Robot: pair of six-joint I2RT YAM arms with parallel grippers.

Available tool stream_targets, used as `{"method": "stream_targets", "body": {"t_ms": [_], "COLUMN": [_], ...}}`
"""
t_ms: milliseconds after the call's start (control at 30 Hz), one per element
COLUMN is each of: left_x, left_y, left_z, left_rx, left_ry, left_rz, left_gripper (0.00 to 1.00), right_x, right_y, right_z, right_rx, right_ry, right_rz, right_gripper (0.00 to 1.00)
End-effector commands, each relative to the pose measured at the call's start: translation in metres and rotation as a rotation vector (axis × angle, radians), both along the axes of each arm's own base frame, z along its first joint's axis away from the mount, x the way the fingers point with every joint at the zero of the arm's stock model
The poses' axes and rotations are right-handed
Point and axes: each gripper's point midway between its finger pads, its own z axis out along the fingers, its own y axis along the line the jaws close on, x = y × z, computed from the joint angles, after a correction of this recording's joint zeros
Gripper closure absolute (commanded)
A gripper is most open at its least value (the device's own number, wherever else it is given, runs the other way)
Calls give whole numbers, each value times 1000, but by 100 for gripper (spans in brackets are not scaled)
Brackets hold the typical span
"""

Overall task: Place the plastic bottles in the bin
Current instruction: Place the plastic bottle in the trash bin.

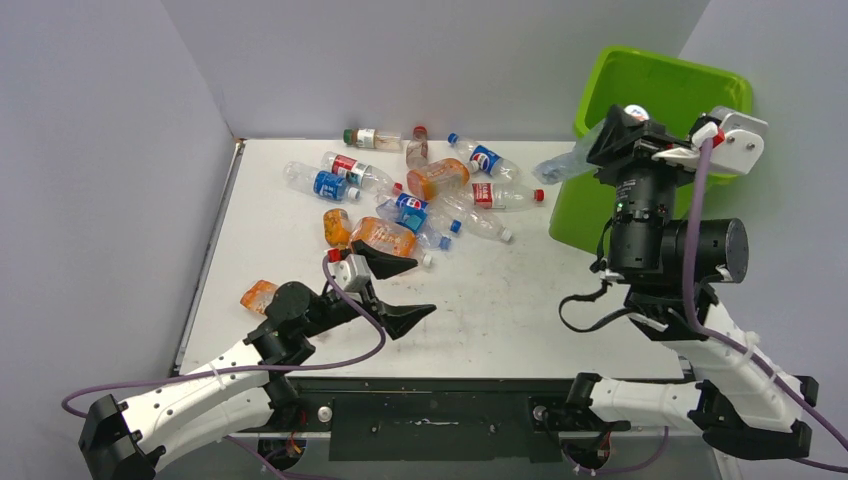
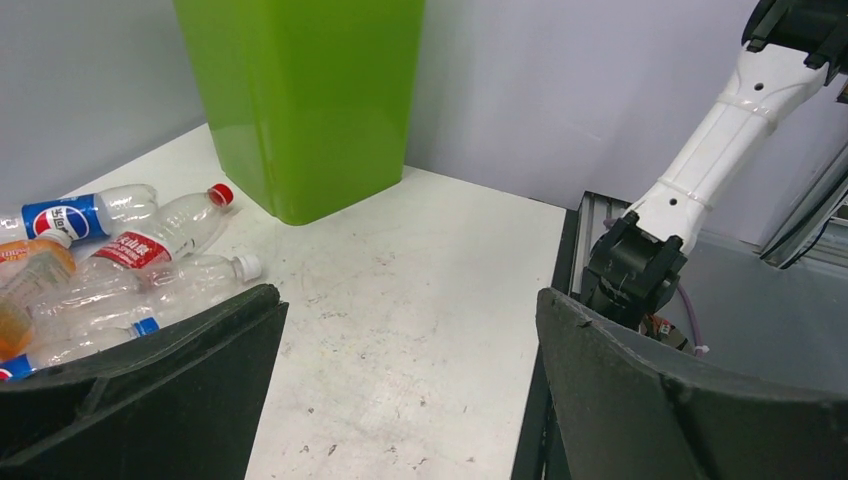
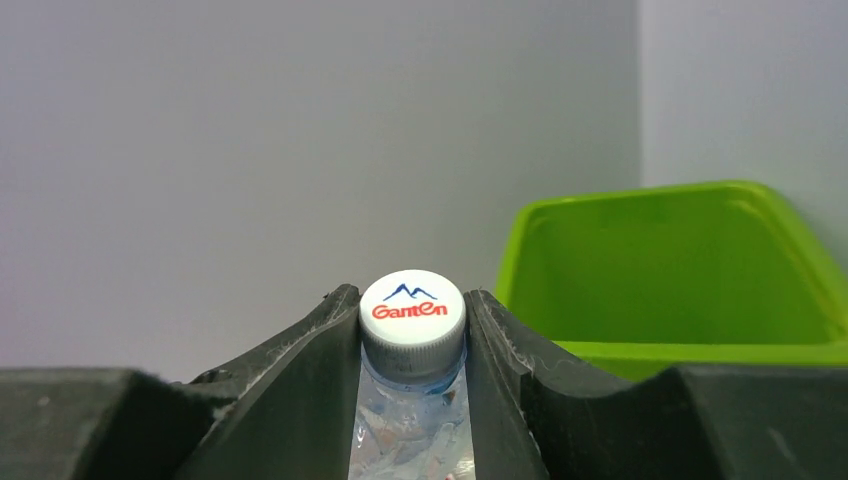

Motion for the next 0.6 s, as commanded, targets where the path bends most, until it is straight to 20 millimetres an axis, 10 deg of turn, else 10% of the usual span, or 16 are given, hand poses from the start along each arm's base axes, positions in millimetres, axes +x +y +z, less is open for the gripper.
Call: {"method": "stream_targets", "body": {"t_ms": [0, 300, 567], "left_x": [3, -3, -7], "left_y": [2, 9, 5], "left_z": [12, 23, 15], "left_rx": [-16, -43, -4], "left_ry": [-26, -53, -56], "left_rz": [26, 28, 28], "left_gripper": [4, 4, 4], "right_x": [-8, 48, 110], "right_y": [-59, -120, -131], "right_z": [7, 60, 54], "right_rx": [36, 82, 20], "right_ry": [30, -147, -181], "right_rz": [-355, -699, -796], "right_gripper": [95, 95, 95]}}
